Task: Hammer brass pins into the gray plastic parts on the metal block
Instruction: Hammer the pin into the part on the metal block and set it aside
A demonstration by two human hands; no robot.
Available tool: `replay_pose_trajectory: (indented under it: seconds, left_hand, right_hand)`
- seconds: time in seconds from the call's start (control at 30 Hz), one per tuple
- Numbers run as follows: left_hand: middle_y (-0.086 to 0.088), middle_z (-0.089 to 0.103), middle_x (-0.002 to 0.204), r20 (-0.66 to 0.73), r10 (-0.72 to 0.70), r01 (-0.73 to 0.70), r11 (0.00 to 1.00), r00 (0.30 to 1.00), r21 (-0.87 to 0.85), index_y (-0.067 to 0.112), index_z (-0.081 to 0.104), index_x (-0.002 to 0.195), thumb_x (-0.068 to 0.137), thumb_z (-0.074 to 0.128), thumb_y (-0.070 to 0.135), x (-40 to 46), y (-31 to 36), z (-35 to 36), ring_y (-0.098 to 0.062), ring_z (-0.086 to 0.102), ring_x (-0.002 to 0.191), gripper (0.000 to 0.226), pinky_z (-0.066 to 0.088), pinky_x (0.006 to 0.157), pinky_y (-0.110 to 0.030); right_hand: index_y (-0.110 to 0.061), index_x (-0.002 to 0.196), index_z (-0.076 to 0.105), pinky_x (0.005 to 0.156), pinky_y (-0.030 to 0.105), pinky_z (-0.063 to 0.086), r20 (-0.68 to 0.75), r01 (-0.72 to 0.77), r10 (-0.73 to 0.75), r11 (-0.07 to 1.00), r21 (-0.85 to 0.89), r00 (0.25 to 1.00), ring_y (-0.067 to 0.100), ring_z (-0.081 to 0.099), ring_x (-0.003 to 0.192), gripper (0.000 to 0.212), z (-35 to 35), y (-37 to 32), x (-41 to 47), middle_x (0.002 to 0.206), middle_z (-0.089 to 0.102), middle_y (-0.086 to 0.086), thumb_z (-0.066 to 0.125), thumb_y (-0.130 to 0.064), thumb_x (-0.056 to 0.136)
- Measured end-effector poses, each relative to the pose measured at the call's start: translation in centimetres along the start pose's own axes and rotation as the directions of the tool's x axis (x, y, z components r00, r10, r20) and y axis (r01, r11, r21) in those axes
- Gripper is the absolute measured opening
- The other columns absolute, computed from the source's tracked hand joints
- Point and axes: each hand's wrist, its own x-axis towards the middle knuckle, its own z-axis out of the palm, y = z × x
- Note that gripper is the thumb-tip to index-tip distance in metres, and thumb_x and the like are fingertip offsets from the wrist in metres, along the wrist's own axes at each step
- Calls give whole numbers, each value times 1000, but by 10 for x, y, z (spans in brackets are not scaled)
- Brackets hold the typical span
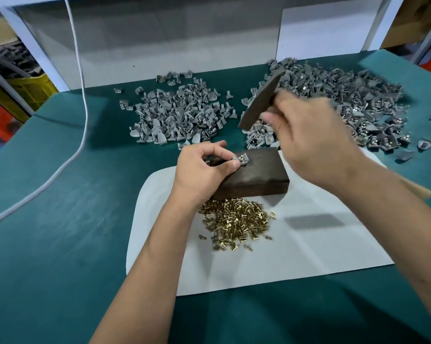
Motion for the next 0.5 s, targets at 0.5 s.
replay_pose_trajectory:
  seconds: [0.5]
  left_hand:
    - [-5, 71, 124, -10, -41, 40, 999, 999, -12, 25, 77, 72, 78, 86, 6, -3, 3, 1, -6, 65, 119, 22, 46, 112, -40]
  right_hand:
    - [-25, 112, 57, 66, 38, 41, 171, -62, 93, 983, -175, 981, 36, 57, 76, 23, -7, -13, 6, 84, 59, 5, 41, -41, 107]
